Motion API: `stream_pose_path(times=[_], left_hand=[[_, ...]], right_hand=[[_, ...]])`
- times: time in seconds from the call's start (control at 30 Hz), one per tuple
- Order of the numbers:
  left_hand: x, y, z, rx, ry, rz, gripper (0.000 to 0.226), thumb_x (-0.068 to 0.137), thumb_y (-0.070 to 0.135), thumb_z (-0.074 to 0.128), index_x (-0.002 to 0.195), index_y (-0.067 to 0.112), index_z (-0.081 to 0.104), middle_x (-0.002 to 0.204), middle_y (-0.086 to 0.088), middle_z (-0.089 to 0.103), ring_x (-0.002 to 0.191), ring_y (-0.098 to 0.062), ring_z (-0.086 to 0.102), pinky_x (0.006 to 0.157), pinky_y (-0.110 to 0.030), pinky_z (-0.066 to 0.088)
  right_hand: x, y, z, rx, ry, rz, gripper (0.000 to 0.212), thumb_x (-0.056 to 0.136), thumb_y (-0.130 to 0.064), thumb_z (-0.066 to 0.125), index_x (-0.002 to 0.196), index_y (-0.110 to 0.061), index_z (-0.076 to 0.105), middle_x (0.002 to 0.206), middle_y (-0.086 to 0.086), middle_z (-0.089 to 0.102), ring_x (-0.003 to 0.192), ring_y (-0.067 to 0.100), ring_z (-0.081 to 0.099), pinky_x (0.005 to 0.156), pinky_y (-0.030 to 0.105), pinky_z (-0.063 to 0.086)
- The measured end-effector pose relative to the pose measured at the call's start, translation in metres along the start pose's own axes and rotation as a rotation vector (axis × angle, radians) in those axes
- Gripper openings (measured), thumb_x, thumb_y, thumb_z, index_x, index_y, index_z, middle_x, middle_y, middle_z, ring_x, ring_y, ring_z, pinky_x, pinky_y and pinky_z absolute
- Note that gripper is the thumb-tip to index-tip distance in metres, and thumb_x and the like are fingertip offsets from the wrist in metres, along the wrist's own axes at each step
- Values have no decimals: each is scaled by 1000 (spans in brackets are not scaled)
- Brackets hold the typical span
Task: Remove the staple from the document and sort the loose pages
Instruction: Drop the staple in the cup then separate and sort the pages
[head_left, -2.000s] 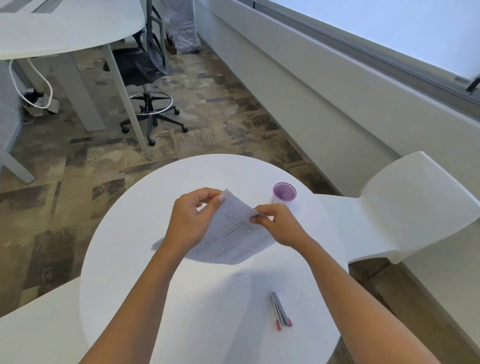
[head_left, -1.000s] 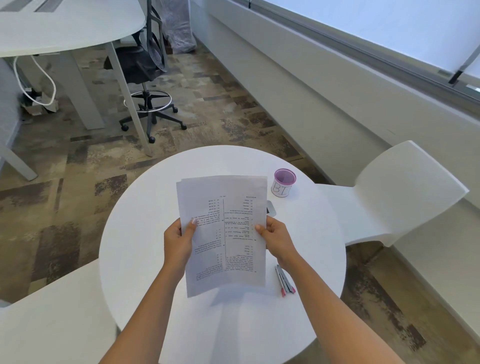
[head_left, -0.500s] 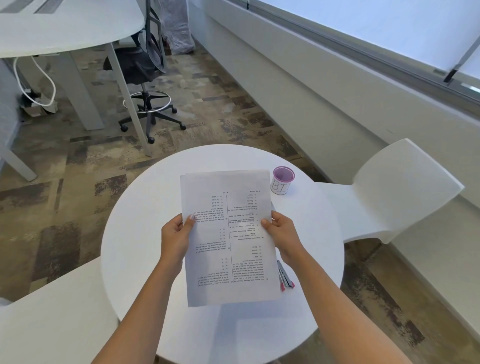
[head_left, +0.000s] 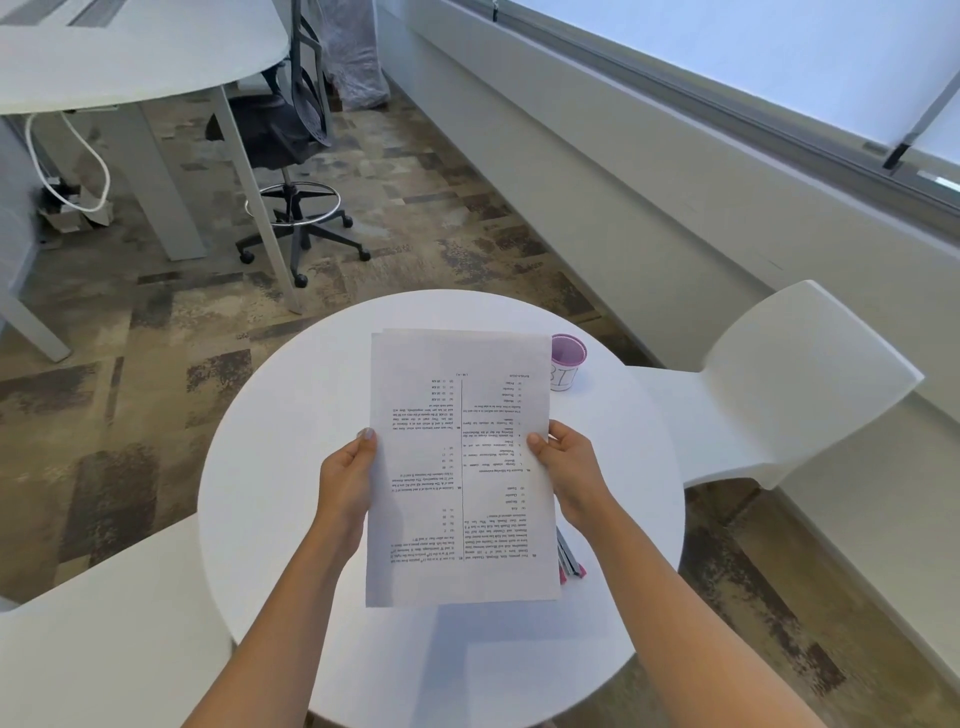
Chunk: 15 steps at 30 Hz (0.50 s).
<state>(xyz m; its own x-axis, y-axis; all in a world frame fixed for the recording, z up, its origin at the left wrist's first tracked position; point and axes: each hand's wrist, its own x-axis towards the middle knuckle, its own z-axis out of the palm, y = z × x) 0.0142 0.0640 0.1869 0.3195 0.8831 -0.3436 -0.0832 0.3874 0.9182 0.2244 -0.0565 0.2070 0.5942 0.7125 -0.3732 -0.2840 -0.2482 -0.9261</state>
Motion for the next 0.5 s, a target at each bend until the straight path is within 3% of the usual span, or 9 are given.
stream_pose_path(times=[0.17,0.27,0.37,0.5], left_hand=[[-1,-3,1,-19,21,-21,29,99,33,52,98,13,73,94,2,76,78,-14,71,62,-24,57],[-1,-5,-1,-55,18,-64,30,98,33,54,95,12,74,88,-1,75,74,-18,68,62,-29,57],[0,-6,-4,-88,-16,-121,29,97,31,56,99,7,73,85,-3,75,68,-18,68,57,-28,56],[2,-7,-6,-105,-119,-179,32,98,30,54,107,6,72,94,-8,73,75,-21,69,66,-31,58]], right_hand=[[-1,4,-1,13,7,21,23,97,-4,53,117,-8,63,113,15,71,103,35,68,93,50,54],[-1,8,-2,29,24,33,24,97,-4,53,119,-7,63,112,15,72,101,35,68,93,51,53],[-3,12,-5,40,29,45,24,97,-4,53,119,-5,63,111,15,72,102,36,68,93,52,53],[-4,15,-9,46,20,46,22,97,-4,53,117,-4,63,111,17,71,99,34,68,92,51,54]])
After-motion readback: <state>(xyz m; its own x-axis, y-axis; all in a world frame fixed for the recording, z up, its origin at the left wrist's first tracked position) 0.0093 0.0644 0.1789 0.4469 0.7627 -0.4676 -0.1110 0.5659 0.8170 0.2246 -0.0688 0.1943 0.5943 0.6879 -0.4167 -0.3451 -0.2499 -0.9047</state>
